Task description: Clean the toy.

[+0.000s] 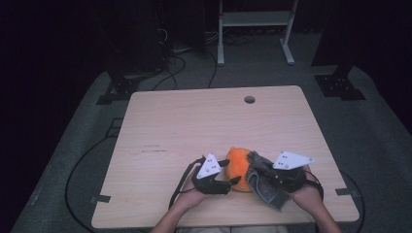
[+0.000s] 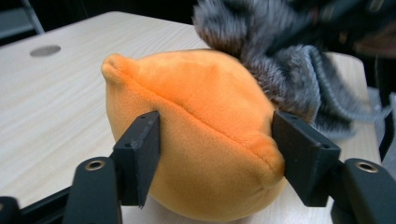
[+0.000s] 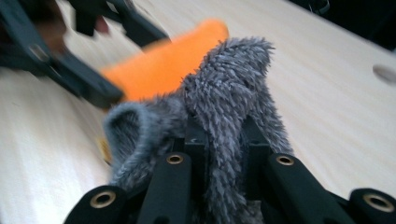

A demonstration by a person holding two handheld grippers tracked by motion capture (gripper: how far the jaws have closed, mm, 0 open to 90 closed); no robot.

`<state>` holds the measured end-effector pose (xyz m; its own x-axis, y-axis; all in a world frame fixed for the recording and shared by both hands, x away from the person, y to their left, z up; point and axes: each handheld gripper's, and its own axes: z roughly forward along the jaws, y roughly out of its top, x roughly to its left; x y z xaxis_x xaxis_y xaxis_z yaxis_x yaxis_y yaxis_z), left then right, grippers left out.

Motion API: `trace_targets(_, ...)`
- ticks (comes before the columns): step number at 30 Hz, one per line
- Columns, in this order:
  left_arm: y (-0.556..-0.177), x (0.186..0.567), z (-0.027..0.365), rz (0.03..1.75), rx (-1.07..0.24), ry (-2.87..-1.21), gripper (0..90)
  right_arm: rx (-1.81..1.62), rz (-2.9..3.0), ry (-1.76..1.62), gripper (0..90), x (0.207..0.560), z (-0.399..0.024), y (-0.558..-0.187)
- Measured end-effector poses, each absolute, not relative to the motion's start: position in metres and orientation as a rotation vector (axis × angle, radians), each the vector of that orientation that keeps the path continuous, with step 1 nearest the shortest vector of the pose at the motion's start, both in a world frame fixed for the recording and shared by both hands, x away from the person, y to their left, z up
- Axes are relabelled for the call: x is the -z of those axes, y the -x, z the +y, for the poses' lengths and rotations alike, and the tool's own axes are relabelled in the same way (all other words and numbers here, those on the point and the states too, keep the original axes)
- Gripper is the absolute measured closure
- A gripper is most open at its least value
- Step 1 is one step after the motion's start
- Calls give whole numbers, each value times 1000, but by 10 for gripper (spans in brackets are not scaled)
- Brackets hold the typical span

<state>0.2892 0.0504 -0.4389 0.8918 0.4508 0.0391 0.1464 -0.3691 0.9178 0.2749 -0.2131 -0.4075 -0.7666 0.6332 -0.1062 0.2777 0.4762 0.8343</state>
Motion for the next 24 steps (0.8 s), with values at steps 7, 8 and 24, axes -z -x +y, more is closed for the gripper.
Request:
trace_targets(7,-269,439,38,211,-469,-2014,366,-1215,2384,-588,767,382,-188,-267)
trace_targets(8,-269,439,38,211,-469,-2014,358,-1215,2384,-588,767,382,-188,-267)
trace_targets(24,-267,439,35,203,-441,-2011,355,-1267,2354,-737,767,389,-214,-280)
